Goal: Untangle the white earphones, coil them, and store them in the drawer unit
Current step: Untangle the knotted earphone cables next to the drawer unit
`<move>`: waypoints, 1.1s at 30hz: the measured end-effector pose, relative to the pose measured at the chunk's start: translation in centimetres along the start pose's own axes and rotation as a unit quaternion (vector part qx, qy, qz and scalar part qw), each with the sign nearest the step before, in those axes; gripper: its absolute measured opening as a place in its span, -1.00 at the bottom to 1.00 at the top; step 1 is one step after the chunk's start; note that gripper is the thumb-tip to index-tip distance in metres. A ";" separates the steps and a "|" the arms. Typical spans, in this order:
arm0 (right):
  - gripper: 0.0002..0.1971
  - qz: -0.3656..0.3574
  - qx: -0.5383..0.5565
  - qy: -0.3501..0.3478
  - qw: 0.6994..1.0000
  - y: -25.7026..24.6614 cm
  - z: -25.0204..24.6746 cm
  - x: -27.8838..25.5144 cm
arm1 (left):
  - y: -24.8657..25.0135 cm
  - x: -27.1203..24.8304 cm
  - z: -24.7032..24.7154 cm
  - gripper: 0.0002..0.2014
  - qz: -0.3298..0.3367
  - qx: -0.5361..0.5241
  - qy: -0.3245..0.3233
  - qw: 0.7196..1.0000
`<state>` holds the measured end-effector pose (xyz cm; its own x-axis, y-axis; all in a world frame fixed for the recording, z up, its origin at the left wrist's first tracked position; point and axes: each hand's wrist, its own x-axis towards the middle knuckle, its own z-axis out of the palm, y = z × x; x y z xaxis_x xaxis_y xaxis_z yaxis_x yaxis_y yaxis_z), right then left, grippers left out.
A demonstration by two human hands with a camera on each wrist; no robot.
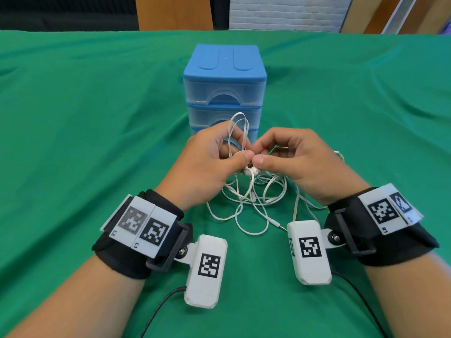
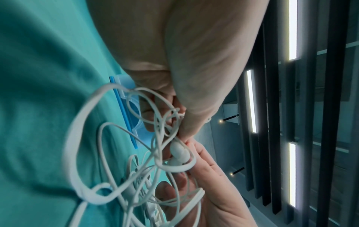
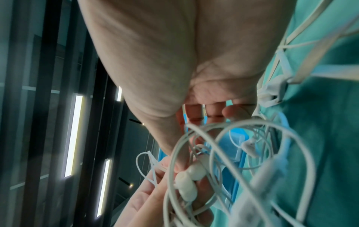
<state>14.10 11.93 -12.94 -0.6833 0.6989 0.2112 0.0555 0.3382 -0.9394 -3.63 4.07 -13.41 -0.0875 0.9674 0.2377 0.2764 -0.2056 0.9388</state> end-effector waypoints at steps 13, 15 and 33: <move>-0.92 0.019 0.059 0.020 0.998 -0.4 -0.2 0.0 | 0.6 0.1 0.2 -0.88 -0.004 -0.104 0.024 0.994; -0.93 0.026 0.061 0.007 0.998 -0.6 -0.3 0.0 | 0.5 0.2 0.1 -0.86 -0.004 -0.119 0.043 0.992; -0.81 -0.041 0.013 0.076 0.996 -1.0 -0.1 -0.1 | 0.7 0.1 0.5 -0.90 0.019 -0.108 0.041 0.993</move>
<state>14.21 11.54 -11.98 -0.5665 0.7580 0.3234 -0.0152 0.3828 -0.9237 -2.98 4.07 -12.85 -0.1615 0.9447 0.2854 0.0691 -0.2777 0.9582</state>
